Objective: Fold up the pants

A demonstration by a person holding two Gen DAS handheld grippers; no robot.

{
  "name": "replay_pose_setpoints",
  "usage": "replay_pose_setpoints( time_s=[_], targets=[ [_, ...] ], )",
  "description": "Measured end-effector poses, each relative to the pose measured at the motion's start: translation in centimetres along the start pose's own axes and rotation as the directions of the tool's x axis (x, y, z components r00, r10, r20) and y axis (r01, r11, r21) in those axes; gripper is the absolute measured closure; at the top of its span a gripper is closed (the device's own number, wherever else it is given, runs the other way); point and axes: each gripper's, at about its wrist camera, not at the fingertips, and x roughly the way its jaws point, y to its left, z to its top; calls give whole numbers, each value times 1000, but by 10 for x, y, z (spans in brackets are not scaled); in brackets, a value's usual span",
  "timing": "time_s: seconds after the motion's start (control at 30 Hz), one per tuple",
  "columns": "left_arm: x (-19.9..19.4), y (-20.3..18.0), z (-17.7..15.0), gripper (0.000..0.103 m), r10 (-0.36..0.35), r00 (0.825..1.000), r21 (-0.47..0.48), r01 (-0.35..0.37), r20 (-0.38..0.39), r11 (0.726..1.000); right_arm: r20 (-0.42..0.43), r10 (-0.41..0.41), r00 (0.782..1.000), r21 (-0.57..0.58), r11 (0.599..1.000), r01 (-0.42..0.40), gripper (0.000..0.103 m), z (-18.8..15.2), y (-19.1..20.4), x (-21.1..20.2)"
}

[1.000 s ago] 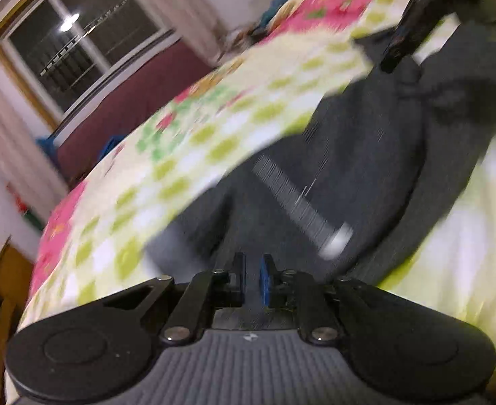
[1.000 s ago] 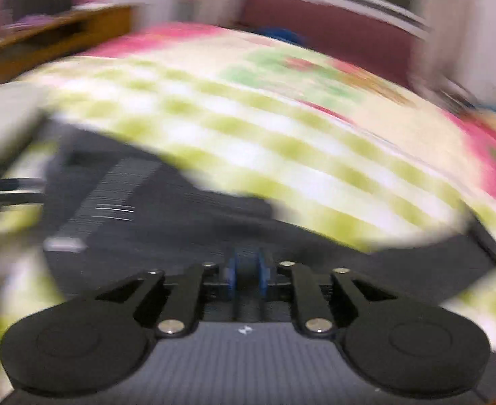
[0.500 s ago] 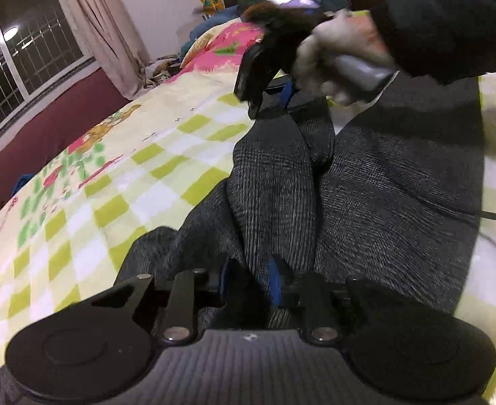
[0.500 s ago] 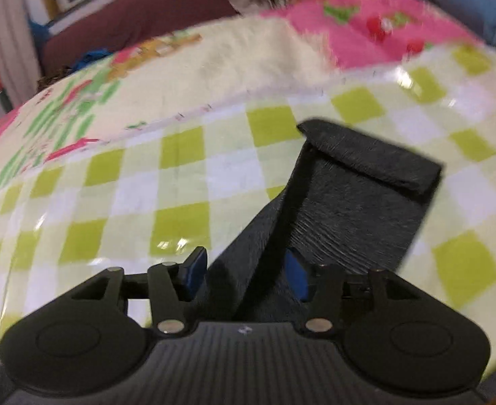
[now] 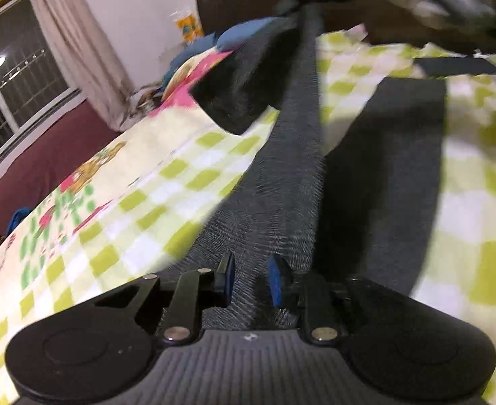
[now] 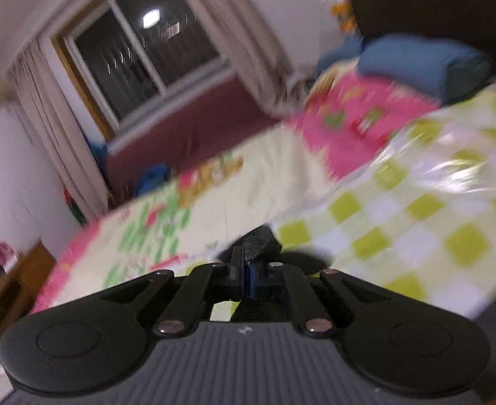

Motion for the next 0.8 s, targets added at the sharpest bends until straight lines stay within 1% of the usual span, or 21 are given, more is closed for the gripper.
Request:
replay_pose_setpoints(
  time_s=[0.03,0.07,0.1,0.13,0.17,0.2,0.23,0.27,0.3,0.33,0.4,0.47,0.53,0.63,0.67,0.73,0.8],
  targets=[
    [0,-9,1,65,-16,1000,22,16,-9,1000,-6,-20,1000,22,1000,20,100,-10,-11,-15],
    [2,-18,1,65,-27,999,42,28,-28,999,-31,-71,997,23,997,72,100,-27,-25,-26],
    [8,-27,1,65,-42,998,67,46,-56,997,-78,-139,987,11,990,141,96,-45,-40,-27],
    [13,-35,0,65,-58,995,90,65,-81,994,-119,-192,974,25,980,196,92,-59,-56,-24],
    [19,-44,0,65,-66,992,120,78,-103,990,-161,-256,953,43,963,266,92,-77,-75,-20],
    [25,-51,-1,65,-61,990,149,79,-124,986,-189,-292,937,41,951,305,92,-89,-87,-17],
    [29,-55,0,65,-55,989,166,77,-137,983,-197,-309,930,41,946,323,92,-95,-95,-18],
    [31,-59,1,65,-52,988,175,77,-145,981,-194,-316,929,37,944,329,90,-100,-98,-21],
    [31,-61,2,65,-56,987,176,82,-148,981,-192,-318,929,23,945,328,86,-101,-98,-23],
    [32,-62,4,65,-62,987,174,88,-150,981,-187,-318,930,-1,946,323,86,-100,-95,-25],
    [33,-63,8,65,-60,986,179,88,-157,980,-163,-324,932,-70,946,317,83,-93,-88,-23],
    [33,-65,8,65,-54,986,187,84,-160,979,-143,-312,939,-87,949,302,80,-86,-85,-20],
    [31,-66,6,65,-53,986,191,83,-161,978,-154,-285,946,-65,958,278,67,-78,-89,-12],
    [28,-66,5,65,-52,986,201,84,-156,976,-209,-233,950,-44,972,229,67,-68,-95,-5],
    [27,-68,5,65,-57,987,202,88,-152,976,-213,-222,951,-38,975,219,67,-64,-96,-11],
    [28,-68,5,65,-73,988,198,100,-139,975,-182,-208,961,-64,978,200,67,-54,-96,-19],
    [30,-67,7,65,-90,988,190,113,-128,975,-177,-216,960,-126,973,196,66,-44,-94,-7]
  ],
)
